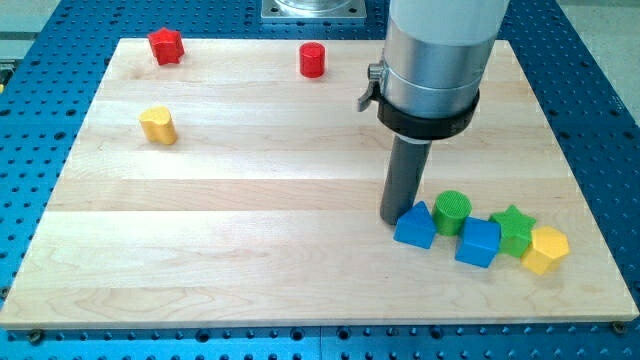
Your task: Place your arm at the left center of the board
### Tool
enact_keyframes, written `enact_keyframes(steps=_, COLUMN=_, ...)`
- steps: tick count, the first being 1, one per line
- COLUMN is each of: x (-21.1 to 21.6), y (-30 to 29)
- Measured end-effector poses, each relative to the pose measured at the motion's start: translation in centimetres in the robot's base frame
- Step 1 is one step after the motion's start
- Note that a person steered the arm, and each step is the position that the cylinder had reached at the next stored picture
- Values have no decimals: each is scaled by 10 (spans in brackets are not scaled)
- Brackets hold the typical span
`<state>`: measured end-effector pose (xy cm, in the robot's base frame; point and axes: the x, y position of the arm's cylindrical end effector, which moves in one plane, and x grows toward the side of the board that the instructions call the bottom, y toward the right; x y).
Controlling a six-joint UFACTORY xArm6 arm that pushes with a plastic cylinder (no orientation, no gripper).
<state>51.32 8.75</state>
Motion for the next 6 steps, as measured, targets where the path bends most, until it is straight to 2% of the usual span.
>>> enact_keyframes(steps=1, x=2, y=0)
enact_keyframes(steps=3, x=2, y=-123)
enact_keyframes(steps=5, x=-4, y=-296)
enact_keyframes(steps=6, x=-52, y=-356)
